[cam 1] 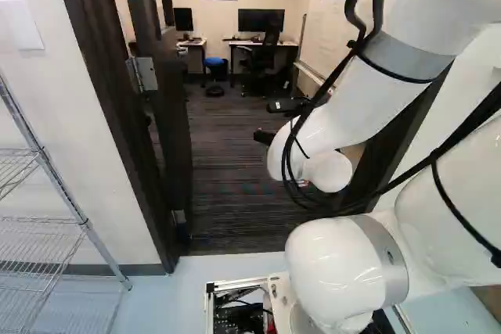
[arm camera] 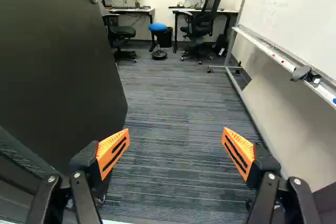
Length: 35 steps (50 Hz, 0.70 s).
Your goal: Open the door and move inside
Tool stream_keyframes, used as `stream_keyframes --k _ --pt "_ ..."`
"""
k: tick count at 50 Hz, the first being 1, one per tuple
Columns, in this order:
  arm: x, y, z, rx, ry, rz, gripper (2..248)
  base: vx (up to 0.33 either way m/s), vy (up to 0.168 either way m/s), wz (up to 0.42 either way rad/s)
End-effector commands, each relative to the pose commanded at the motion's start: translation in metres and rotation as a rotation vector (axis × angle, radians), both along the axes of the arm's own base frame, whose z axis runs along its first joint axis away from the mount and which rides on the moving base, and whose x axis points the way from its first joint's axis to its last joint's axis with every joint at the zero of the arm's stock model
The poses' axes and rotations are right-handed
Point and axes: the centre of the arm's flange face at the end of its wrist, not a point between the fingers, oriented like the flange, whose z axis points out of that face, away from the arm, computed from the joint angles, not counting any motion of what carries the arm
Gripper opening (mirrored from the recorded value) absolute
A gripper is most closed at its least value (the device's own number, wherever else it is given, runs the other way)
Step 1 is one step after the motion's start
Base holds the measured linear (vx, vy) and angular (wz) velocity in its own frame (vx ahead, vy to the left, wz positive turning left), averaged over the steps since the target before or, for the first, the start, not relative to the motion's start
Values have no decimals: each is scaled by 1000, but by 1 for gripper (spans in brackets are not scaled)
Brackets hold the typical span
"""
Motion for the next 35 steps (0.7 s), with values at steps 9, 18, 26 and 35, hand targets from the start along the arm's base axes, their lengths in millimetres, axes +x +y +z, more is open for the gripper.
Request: stream_keyframes --k 9,18,26,35 --pt "0 0 0 0 0 0 247 59 2 -3" --pt "0 0 0 0 0 0 247 87 3 -5" --pt "0 0 0 0 0 0 247 97 3 -3" --pt "0 0 0 0 0 0 247 103 5 -3"
